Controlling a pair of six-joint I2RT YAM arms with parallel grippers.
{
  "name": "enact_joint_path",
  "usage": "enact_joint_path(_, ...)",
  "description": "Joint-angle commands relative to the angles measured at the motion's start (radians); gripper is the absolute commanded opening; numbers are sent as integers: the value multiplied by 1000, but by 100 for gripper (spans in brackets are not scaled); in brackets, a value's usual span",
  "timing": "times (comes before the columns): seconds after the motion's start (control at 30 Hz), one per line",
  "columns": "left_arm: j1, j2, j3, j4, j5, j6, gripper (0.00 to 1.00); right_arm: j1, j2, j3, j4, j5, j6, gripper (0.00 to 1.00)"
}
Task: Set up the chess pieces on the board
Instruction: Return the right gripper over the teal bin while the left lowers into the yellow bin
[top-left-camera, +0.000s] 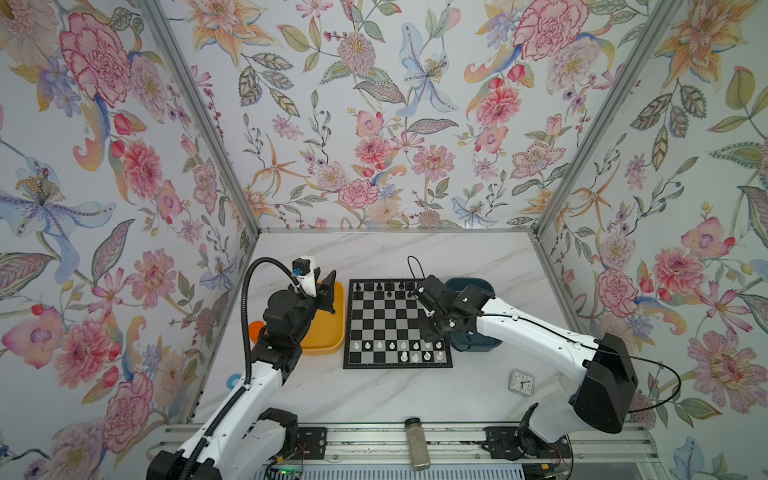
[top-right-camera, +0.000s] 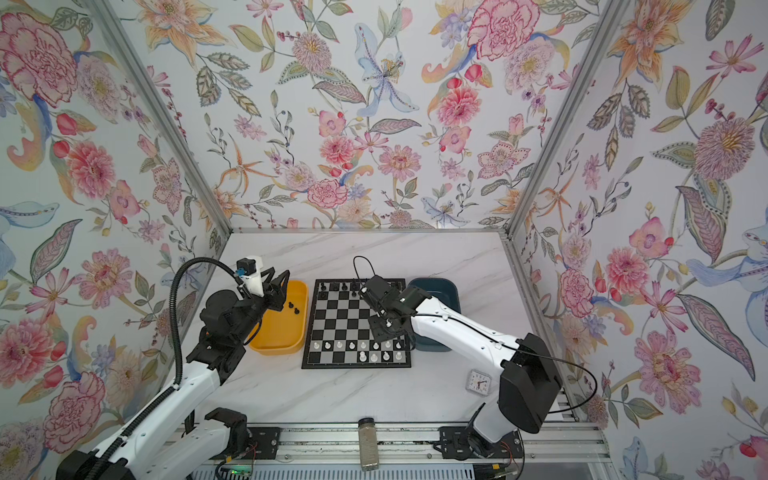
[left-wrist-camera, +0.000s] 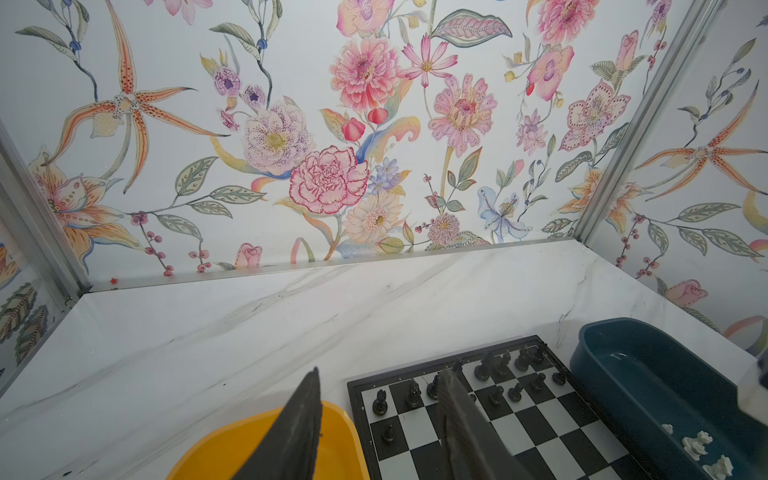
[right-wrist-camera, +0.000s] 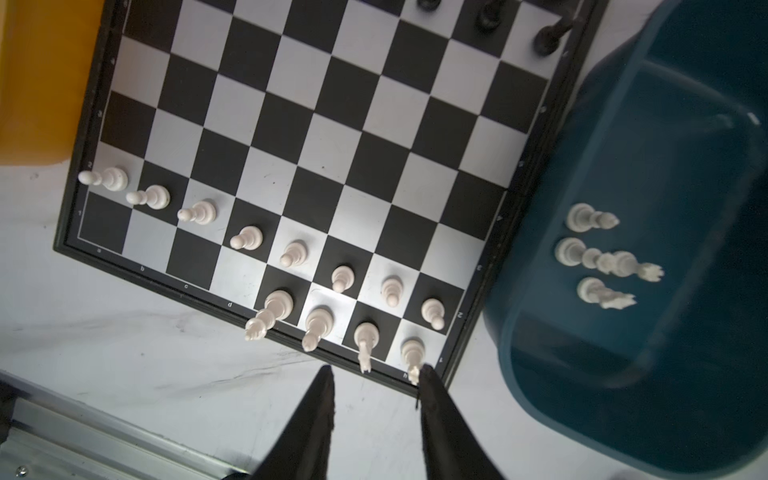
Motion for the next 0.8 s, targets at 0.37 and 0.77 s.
enact_joint_path(0.37, 13, 251, 254, -431, -284, 14, 50, -259, -81, -32, 78, 78, -168, 39)
enact_joint_path(0.77, 69, 530, 393, -606, -298, 0, 51, -429, -95, -130, 317, -49, -209, 39)
